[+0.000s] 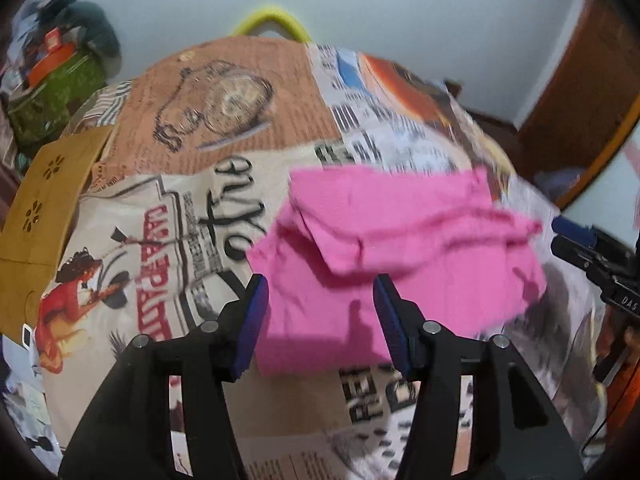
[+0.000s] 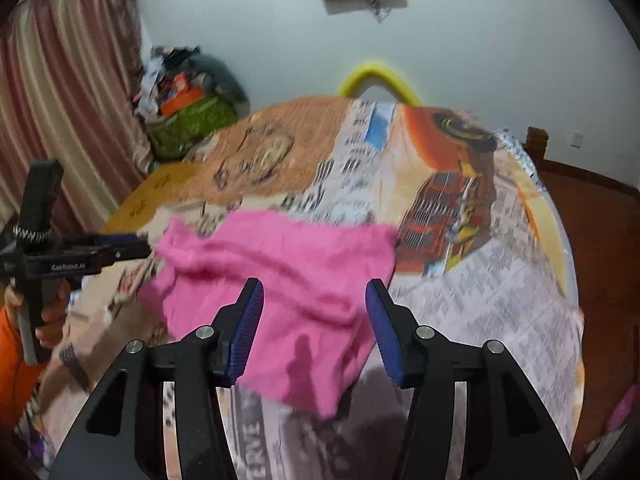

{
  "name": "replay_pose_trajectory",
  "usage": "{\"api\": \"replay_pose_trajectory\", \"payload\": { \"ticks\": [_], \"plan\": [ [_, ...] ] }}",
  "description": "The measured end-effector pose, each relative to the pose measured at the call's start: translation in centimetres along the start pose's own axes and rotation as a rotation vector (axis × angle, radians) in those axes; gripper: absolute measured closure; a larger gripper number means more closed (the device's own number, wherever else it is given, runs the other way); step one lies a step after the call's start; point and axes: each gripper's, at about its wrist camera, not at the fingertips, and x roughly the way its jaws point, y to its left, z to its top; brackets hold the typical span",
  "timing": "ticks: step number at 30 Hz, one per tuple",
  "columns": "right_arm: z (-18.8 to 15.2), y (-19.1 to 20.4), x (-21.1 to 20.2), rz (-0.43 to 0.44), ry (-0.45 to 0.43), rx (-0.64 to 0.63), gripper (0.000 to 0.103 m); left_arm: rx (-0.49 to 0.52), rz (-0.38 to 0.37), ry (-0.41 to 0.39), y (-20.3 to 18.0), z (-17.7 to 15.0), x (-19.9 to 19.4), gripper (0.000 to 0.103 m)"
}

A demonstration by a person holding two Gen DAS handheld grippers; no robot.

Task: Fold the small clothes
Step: 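Open the left tool and release the folded edge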

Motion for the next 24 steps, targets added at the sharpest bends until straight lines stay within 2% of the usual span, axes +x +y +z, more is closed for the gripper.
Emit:
{"api": "replay_pose_trajectory", "payload": {
  "ticks": [2,6,10,13,17,20,24],
  "plan": [
    [-1.0,0.5,0.6,-0.008,0.032,-0.028,0.054,0.032,0.006,0.028,-0.6,-1.0,0.9,0.049],
    [-2.2,0.4,1.6,-0.091,0.035,-0.057,0.054,0.061,0.040,0.042,-0.8,-1.8,1.9,0.049],
    [-2.0,-0.6,3.2,-0.118,0.068,-0.056,0.053,0.067,0.062,0.033,-0.4,-0.6,2.6,0.047],
    [-0.8,-1.2,4.6,-0.115,0.086,-0.062,0.053,0.057,0.065,0.039,-0.3,1.4,3.8,0.047],
    [0.7,-2.0,5.1,-0.104,0.050,-0.025,0.053,-0.051,0.048,0.006,1.2,4.0,4.8,0.047],
    [1.4,-2.6,5.4,-0.056,0.040,0.013,0.053,-0.111,0.028,0.021,2.4,4.1,5.7,0.047],
    [1.3,-3.0,6.2,-0.054,0.054,0.014,0.053,-0.085,0.067,0.046,3.0,2.7,6.4,0.046]
  ]
}}
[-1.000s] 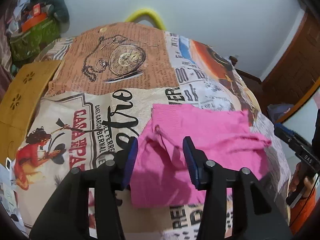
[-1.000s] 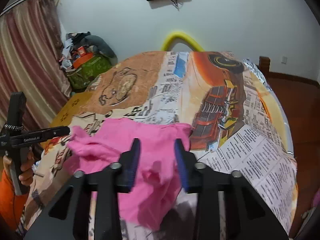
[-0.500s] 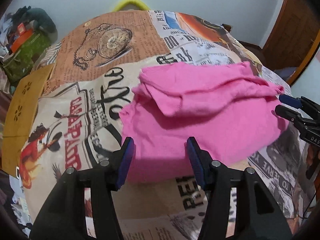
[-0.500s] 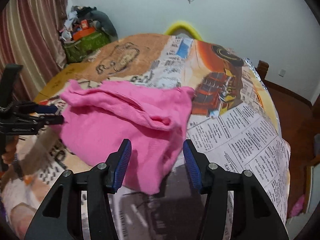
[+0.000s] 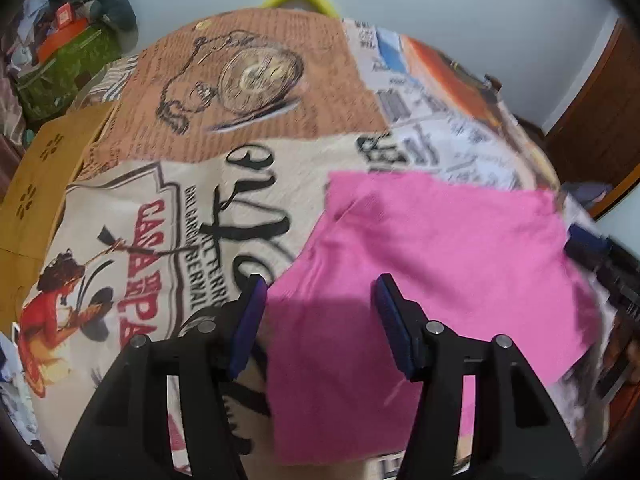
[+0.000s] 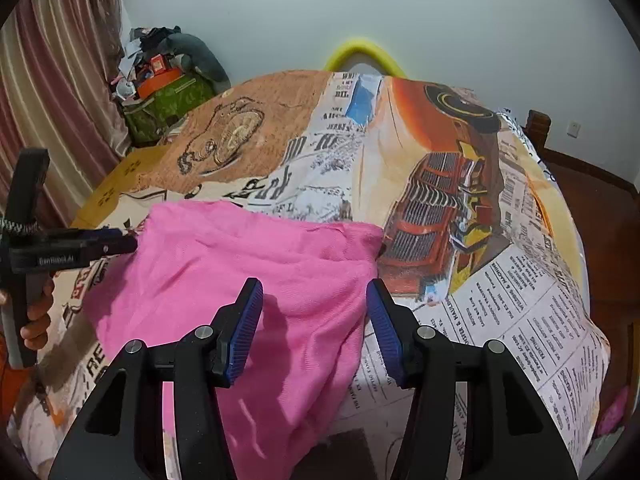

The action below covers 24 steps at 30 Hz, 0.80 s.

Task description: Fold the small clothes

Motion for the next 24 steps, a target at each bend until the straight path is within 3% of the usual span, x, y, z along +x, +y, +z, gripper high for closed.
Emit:
{"api": "replay_pose_trajectory", "payload": {
  "ticks": [6,8,9,10,13,16,21,24],
  "plan": [
    [-0.5,-0.6,1.1,0.004,0.024,0.027,0.056,-0.024,-0.023,0.000,1.0,-0.7,0.0,0.043],
    [-0.5,-0.6,1.5,0.001,0.037,0.031,0.077,-0.036,-0.029,0.001,1.1,-0.7,0.1,0.044],
    [-0.5,-0.6,1.6,-0.006,0.038,0.029,0.090,-0.034,-0.034,-0.002,1.0,-0.8,0.1,0.049],
    [-0.6,-0.5,1.5,-0.010,0.031,0.027,0.092,-0.028,-0.047,-0.004,0.8,-0.8,0.1,0.061],
    [-0.4,-0.3,0.5,-0.022,-0.009,0.011,0.095,0.053,-0.044,0.006,-0.7,-1.1,0.2,0.086],
    [0.4,-0.1,-0.4,-0.021,-0.032,-0.007,0.097,0.096,0.000,-0.009,-1.7,-1.3,0.1,0.092],
    [2.7,0.2,-1.5,-0.034,-0.106,-0.042,0.098,0.029,-0.012,-0.044,-0.5,-1.6,-0.2,0.097],
    [3.7,-0.2,-0.6,-0.059,-0.114,-0.049,0.098,0.015,0.025,-0.059,0.0,-1.5,-0.2,0.097]
  ]
}}
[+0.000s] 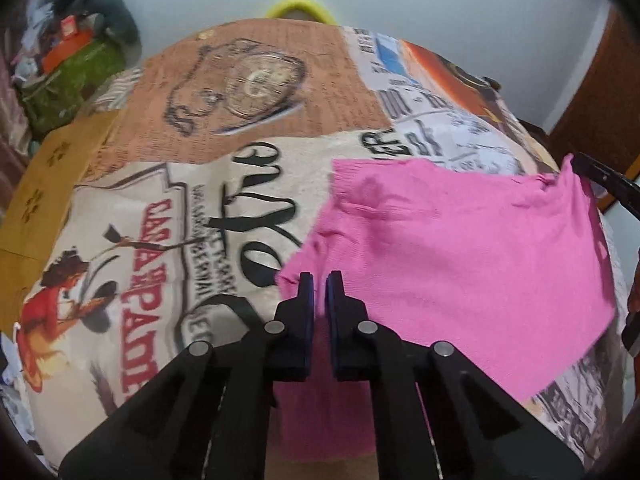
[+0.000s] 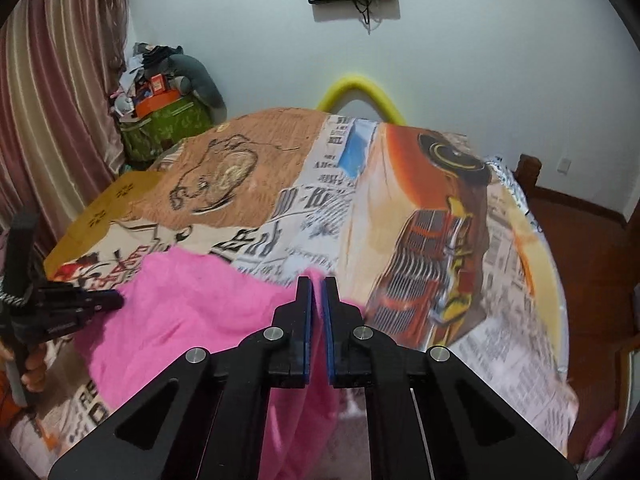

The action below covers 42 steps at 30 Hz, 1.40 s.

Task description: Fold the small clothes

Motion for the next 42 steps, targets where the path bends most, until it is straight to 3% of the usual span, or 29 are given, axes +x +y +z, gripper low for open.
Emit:
{"api": "replay_pose_trajectory", "payload": {
  "ticks": [5,8,11,15,16,18,20,26,33,38,41,42],
  "plan": [
    [-0.8,-0.7,2.5,-0.008,0.068,0.022,0.098,0.010,-0.009,0.003,0.2,0.1,0.1,0.096],
    [-1.5,-0.9,2.1,0.000,0.069,0.040,0.098,0.018,0.024,-0.014,0.3,0.2,-0.5,0.096],
    [-1.6,-1.5,0.9,0.036,0.073,0.099,0.094,-0.002,0.002,-0.020,1.0,0.3,-1.7,0.091],
    [-2.2,-1.9,-1.1,0.107,0.065,0.173,0.051,-0.044,-0.030,-0.036,2.3,0.1,-3.1,0.050],
    [-2.5,-1.7,-1.5,0.113,0.062,0.171,0.050,-0.052,-0.035,-0.038,2.5,-0.1,-3.3,0.044],
    [-3.2,-1.1,-2.1,0.118,0.072,0.158,0.048,-0.063,-0.055,-0.011,2.8,-0.5,-3.1,0.042],
    [-4.1,-0.7,-2.2,0.119,0.102,0.154,0.041,-0.079,-0.083,0.039,3.0,-0.9,-2.4,0.042],
    [-6.4,-0.1,-1.1,0.137,0.173,0.164,0.041,-0.139,-0.171,0.106,3.2,-1.6,-0.2,0.042],
    [-6.6,-0.4,0.9,0.185,0.187,0.200,0.039,-0.151,-0.208,0.087,2.6,0.2,1.2,0.042],
    [-5.9,-1.1,2.3,0.213,0.176,0.250,0.041,-0.145,-0.245,0.078,1.9,1.0,1.9,0.061],
    [-5.5,-1.1,3.1,0.210,0.175,0.263,0.056,-0.170,-0.273,0.081,2.1,1.1,2.2,0.079],
    [-5.5,-1.1,3.3,0.210,0.180,0.267,0.069,-0.184,-0.280,0.085,2.2,1.1,2.3,0.084]
  ]
}}
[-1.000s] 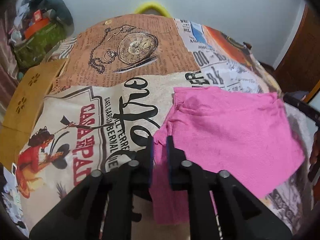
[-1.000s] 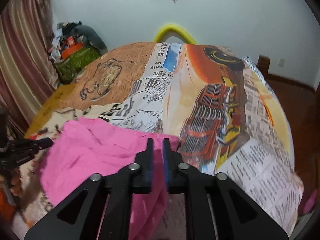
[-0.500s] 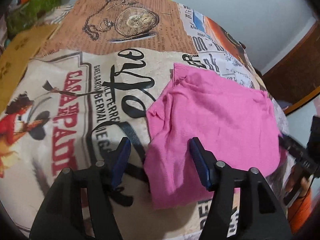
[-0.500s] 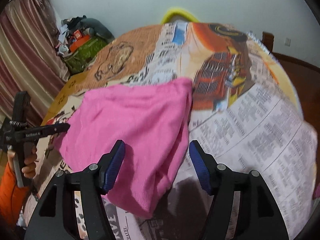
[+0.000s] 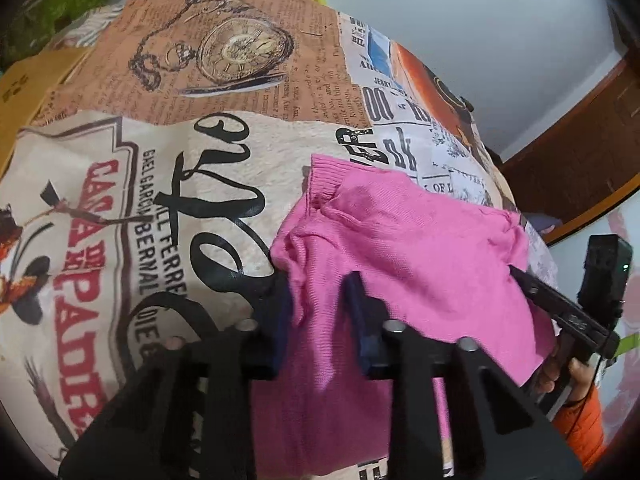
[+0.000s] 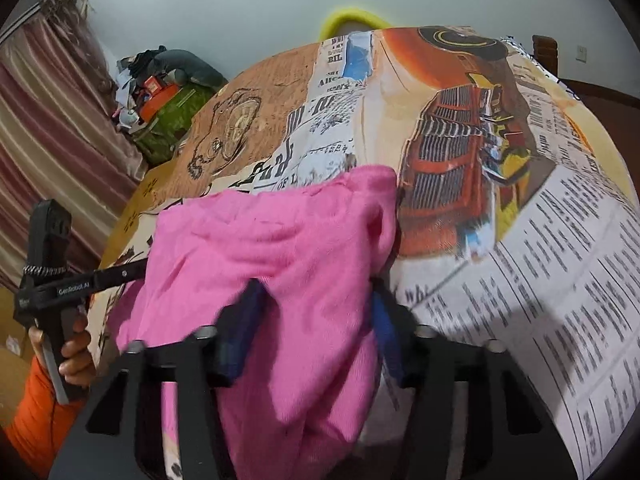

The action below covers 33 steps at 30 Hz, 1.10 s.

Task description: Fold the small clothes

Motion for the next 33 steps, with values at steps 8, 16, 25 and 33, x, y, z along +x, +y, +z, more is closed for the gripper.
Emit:
{"api": "replay_pose_trajectory", "payload": {
  "ticks": [8,16,25,33],
  "plan": [
    [-0.5,1.6,-0.9,-0.016,-0.011,-0.052,0.093,0.026,0.052,-0.055,-1.1,-1.0,-2.3,0.089],
    [0.0,5.3,-5.3,0.013,-0.091,-0.101,0.094,0.014,0.043,-0.129,-1.2,-2.2,-8.9,0.093],
    [-0.8,13.0,-7.5,0.033,-0.124,-0.216,0.095,0.033,0.093,-0.234,0.4,-5.0,-17.3,0.093],
    [-2.2,18.2,-5.2,0.064,-0.068,-0.261,0.095,-0.021,0.142,-0.201,5.5,-8.1,-20.2,0.093]
  ]
}}
